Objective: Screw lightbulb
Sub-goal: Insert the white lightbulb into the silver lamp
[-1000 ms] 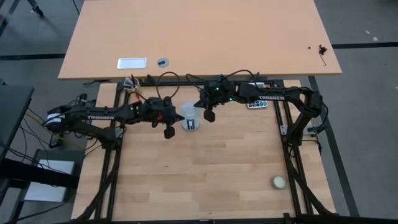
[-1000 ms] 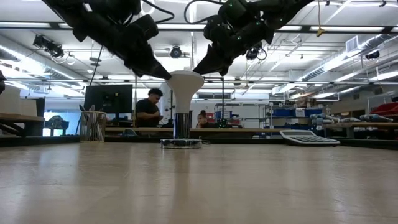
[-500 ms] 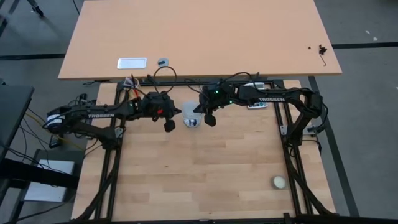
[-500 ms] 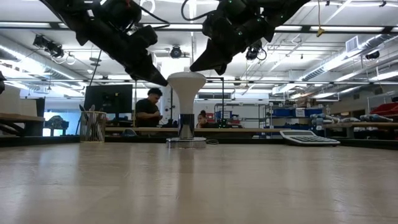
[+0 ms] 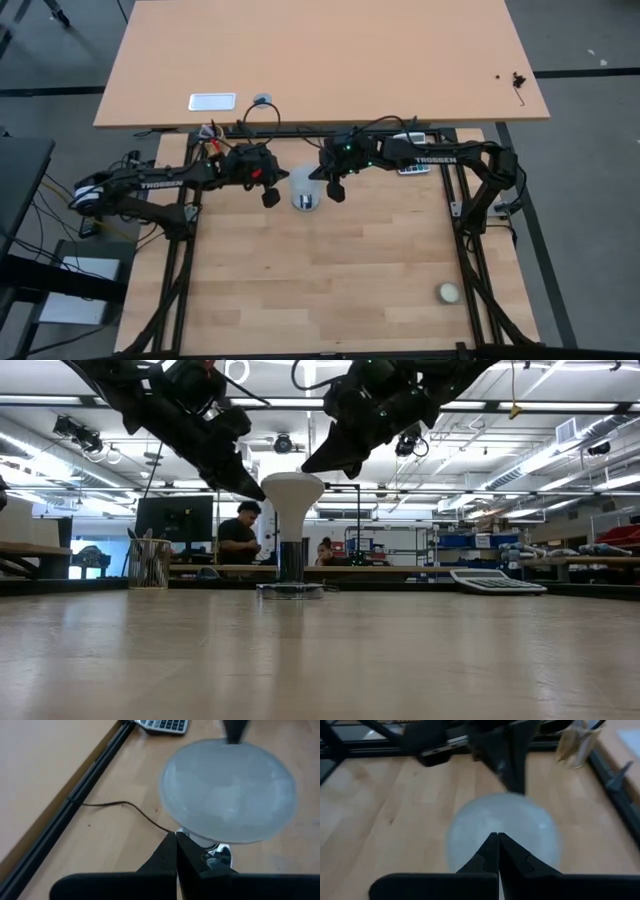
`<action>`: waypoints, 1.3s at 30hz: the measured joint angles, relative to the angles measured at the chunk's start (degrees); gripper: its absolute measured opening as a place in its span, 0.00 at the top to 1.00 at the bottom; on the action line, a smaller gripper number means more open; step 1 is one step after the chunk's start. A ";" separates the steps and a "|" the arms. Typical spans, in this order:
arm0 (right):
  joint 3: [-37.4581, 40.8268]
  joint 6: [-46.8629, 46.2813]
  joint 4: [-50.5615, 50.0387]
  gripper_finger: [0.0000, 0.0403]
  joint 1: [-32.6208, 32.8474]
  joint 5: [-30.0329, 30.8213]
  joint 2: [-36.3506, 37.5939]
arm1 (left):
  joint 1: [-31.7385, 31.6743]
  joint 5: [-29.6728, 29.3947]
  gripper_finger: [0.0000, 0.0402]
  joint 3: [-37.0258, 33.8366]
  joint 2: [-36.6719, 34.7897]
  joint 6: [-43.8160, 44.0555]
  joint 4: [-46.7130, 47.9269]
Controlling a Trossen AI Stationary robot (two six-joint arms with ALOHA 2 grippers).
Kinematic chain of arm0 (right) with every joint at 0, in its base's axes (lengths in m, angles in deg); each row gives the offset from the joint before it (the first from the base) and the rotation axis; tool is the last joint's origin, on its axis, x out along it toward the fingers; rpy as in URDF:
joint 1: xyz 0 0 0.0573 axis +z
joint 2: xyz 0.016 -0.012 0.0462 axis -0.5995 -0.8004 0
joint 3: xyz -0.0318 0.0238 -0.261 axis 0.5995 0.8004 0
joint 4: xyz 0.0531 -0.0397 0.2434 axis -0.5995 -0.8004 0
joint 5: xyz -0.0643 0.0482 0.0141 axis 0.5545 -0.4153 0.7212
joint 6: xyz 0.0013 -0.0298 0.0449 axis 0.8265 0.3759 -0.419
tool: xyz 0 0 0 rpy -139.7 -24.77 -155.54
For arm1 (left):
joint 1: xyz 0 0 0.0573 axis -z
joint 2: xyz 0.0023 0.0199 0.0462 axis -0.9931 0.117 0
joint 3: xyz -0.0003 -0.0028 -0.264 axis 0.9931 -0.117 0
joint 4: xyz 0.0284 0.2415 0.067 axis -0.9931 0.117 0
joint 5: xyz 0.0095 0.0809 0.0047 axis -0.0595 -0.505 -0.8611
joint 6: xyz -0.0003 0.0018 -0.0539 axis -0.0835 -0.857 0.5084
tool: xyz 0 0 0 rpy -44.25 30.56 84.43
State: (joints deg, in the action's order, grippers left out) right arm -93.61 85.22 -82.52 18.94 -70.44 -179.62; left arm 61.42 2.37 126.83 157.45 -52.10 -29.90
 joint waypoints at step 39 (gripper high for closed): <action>-1.84 3.06 -1.43 0.98 -1.09 3.24 -1.90 | 9.19 4.07 1.00 0.00 0.64 0.13 -4.13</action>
State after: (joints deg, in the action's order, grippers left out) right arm -95.45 88.28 -83.95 17.85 -67.20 -181.52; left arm 70.62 6.44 126.83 158.09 -51.97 -34.03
